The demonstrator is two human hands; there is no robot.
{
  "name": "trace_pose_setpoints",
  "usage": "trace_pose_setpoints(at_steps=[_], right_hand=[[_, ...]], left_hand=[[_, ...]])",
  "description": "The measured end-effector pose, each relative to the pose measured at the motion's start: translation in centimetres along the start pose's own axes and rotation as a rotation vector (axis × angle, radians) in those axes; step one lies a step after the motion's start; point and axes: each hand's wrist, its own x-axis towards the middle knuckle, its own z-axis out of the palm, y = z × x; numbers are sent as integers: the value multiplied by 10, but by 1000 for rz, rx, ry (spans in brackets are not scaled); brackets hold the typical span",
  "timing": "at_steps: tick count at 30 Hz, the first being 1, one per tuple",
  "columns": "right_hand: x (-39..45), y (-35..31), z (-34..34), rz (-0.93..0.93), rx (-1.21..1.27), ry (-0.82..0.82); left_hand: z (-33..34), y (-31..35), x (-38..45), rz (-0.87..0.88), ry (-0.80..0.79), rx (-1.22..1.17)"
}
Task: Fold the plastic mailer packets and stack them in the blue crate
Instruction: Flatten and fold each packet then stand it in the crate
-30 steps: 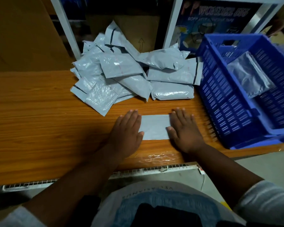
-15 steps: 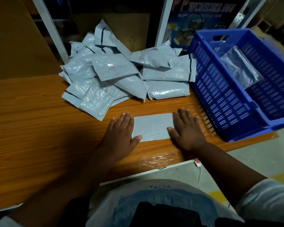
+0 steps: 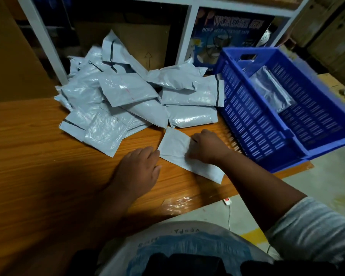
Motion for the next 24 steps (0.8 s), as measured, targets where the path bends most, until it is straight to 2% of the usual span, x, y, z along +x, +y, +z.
trace_pose_setpoints(at_steps=[5,8,16,24], right_hand=[[-10,19,-38,189,420,-121],[-23,36,-62,267,624,-58],[-36,108,-157,262,645,171],[-16,234,-245,243,633,351]], left_hand=[[-13,17,23,42,37,-148],[-24,36,52,85,58,-199],[-51,103,154,157,117,-258],[-63,181,286,206,135,-170]])
